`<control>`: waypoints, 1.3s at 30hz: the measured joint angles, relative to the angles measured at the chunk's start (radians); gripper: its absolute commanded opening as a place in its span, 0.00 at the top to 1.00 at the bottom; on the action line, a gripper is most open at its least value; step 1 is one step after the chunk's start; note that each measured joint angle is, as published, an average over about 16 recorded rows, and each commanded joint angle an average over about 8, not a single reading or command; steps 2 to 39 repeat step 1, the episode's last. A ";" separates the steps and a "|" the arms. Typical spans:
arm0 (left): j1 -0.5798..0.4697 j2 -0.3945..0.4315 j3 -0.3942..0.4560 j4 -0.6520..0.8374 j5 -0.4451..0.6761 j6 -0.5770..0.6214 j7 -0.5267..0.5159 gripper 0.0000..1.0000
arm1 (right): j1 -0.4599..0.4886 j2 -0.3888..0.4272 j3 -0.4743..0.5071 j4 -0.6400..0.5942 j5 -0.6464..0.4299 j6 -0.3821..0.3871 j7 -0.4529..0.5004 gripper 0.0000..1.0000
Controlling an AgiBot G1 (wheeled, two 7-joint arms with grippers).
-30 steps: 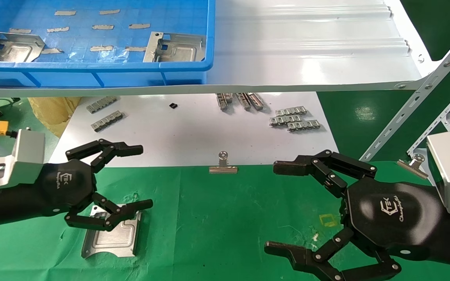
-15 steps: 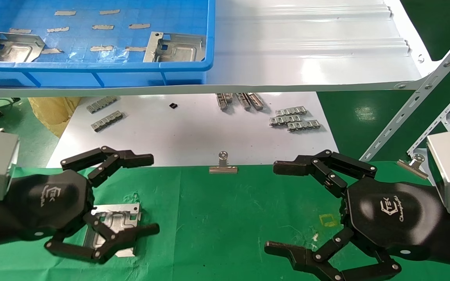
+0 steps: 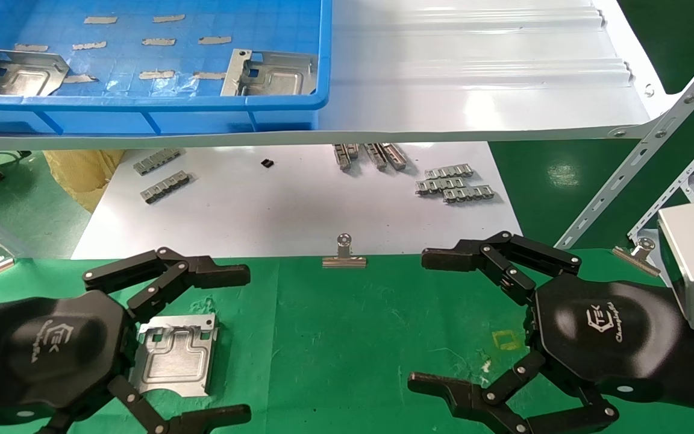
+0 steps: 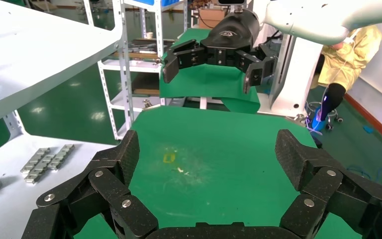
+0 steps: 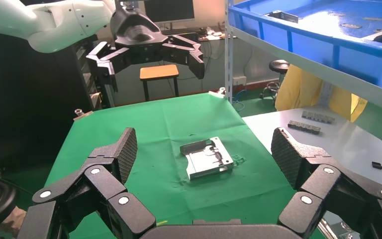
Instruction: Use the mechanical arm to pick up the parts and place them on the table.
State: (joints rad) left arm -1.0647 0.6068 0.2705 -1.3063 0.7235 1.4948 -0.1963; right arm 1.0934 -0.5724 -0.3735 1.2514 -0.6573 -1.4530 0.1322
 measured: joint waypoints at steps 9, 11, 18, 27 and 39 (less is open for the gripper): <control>0.001 -0.001 -0.001 -0.003 -0.001 0.000 -0.001 0.00 | 0.000 0.000 0.000 0.000 0.000 0.000 0.000 0.00; 0.001 -0.001 -0.001 -0.003 -0.001 0.000 -0.001 0.00 | 0.000 0.000 0.000 0.000 0.000 0.000 0.000 0.00; 0.001 -0.001 -0.001 -0.003 -0.001 0.000 -0.001 0.00 | 0.000 0.000 0.000 0.000 0.000 0.000 0.000 0.00; 0.001 -0.001 -0.001 -0.003 -0.001 0.000 -0.001 0.00 | 0.000 0.000 0.000 0.000 0.000 0.000 0.000 0.00; 0.001 -0.001 -0.001 -0.003 -0.001 0.000 -0.001 0.00 | 0.000 0.000 0.000 0.000 0.000 0.000 0.000 0.00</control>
